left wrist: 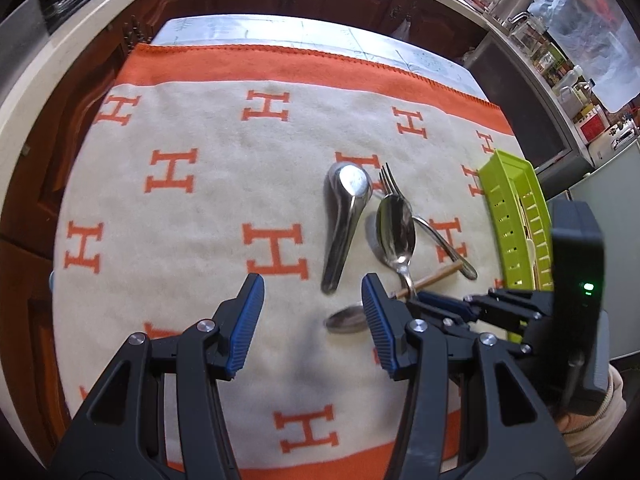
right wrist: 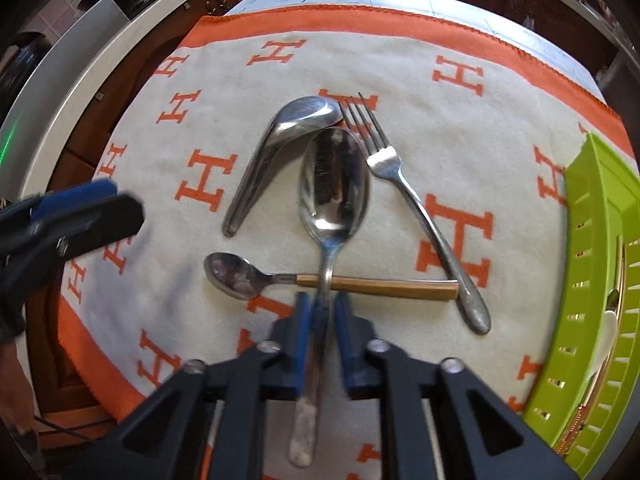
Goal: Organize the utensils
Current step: 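Grasp a steel soup spoon with the left tool while the right tool grasps a large steel spoon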
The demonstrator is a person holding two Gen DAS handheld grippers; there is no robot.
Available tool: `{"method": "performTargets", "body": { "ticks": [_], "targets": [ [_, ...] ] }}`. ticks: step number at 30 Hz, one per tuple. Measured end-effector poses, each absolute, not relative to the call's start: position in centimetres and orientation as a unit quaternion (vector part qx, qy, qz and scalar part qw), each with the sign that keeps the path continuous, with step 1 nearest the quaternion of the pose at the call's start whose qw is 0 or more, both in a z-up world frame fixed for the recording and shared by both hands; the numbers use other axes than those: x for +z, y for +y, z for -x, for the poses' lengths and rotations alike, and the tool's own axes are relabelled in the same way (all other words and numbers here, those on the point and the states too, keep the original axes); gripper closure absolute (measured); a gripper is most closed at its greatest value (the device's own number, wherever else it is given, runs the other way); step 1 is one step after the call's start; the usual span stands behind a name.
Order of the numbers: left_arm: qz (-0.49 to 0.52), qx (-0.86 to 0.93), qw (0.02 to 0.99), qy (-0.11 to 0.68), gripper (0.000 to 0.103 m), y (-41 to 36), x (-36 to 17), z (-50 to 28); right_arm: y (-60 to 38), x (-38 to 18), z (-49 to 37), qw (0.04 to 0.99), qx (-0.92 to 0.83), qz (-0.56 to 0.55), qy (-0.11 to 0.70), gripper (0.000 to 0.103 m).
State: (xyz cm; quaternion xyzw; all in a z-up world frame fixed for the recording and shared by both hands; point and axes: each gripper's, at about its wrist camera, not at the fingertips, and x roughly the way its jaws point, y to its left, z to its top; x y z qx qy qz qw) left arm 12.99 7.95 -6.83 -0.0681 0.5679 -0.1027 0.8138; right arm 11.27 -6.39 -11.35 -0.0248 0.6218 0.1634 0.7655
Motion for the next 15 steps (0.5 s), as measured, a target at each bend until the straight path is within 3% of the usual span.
{"method": "performTargets", "body": {
  "ticks": [15],
  "targets": [
    [0.101, -0.197, 0.791, 0.570, 0.060, 4.1, -11.4, -19.0, -11.6, -11.5, -11.1, 0.751, 0.186, -0.100, 0.626, 0.094]
  ]
}}
